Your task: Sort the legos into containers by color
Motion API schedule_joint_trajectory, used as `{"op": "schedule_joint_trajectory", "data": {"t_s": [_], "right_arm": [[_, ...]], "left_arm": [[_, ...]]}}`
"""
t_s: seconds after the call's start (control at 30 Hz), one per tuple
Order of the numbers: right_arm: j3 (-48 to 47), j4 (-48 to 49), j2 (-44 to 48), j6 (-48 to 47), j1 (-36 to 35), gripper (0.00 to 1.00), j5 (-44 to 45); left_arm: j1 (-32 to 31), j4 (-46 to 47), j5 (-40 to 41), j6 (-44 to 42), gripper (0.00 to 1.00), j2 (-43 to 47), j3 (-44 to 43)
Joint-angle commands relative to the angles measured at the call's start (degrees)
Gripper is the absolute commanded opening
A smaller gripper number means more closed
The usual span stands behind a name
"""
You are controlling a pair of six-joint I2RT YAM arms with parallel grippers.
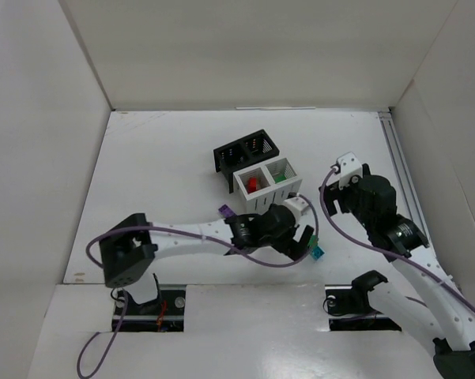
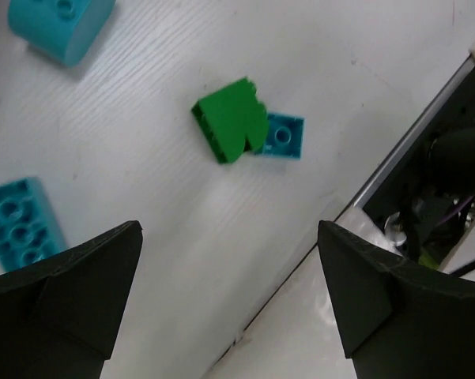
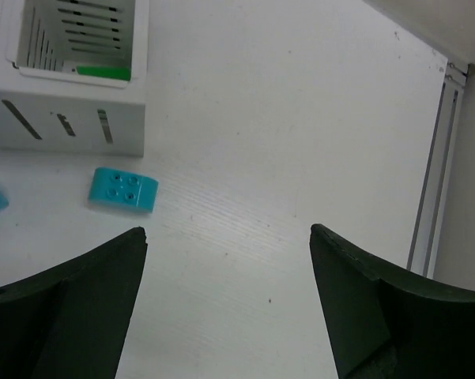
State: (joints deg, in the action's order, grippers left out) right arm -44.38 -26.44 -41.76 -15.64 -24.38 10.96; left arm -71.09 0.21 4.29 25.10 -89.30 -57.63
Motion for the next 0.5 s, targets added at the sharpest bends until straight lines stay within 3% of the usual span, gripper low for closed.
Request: {"op": "schedule_joint_trajectory", "data": {"t_s": [0.0,0.17,0.33,0.47], "right_arm": [[0.6,-4.4,3.0,2.1,0.9,0.89,1.0],[0.0,-8.8,6.1,5.3,0.9,0.92,7.3],[-1.1,-13.8,10.0,8.5,1.4,0.95,15.7],[-1.6,-15.0,13.8,8.5,1.4,0.95,16.5]], "left_arm": [[0.1,-0.1,0.5,2.5,0.91,-6.0,-8.8],[-0.5,-4.2,2.6,4.8,0.93,-14.9,-18.9],[-0.5,-7.7,3.5,5.4,0.93,-22.7,-24.5],[-0.5,-8.7,3.5,6.4,0.93,-25.1,-26.8]]}}
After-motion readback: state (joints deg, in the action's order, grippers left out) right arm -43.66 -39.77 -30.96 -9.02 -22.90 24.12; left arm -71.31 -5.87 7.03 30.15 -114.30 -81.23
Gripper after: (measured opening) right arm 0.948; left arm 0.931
